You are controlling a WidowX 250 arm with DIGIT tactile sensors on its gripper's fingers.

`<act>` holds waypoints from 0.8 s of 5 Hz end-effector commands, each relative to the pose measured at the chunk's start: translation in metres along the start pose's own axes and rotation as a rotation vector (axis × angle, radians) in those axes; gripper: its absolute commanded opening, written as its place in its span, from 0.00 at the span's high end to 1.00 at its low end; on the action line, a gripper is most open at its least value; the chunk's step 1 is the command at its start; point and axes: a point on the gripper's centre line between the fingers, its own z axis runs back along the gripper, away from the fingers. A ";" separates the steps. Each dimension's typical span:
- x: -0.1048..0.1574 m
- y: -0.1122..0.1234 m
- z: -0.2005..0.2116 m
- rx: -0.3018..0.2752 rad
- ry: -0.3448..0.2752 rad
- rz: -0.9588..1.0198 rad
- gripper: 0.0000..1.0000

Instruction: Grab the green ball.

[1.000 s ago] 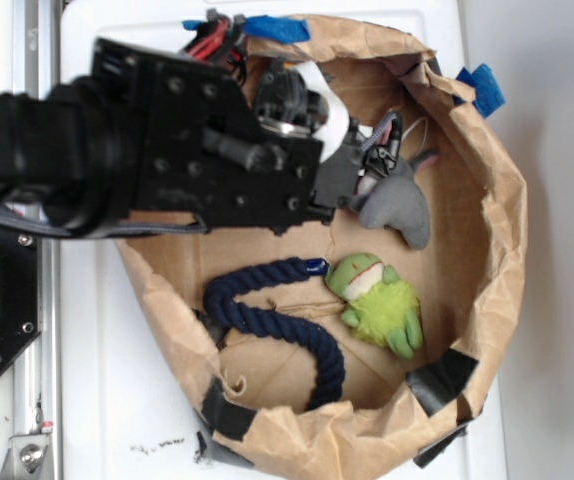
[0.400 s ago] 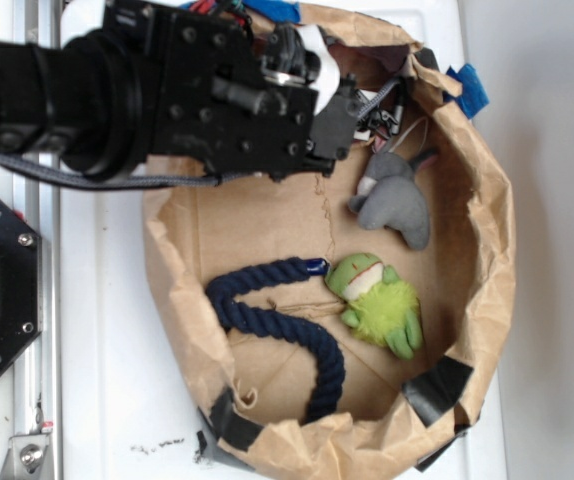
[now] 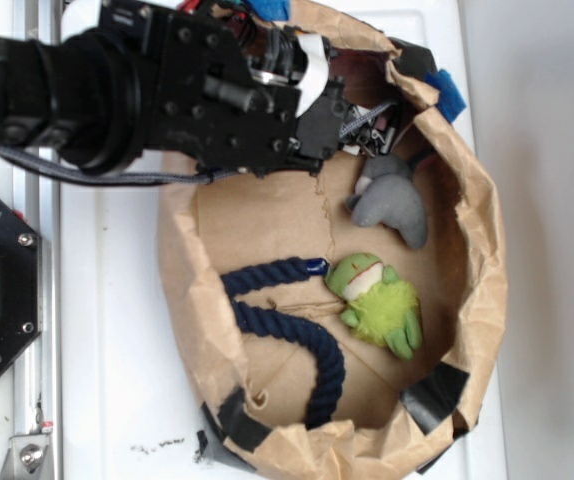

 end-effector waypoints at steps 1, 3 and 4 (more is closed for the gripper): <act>0.016 0.001 0.007 -0.037 -0.021 0.009 1.00; 0.017 0.000 0.007 -0.066 -0.034 -0.015 1.00; 0.012 0.018 0.006 -0.087 -0.034 -0.032 1.00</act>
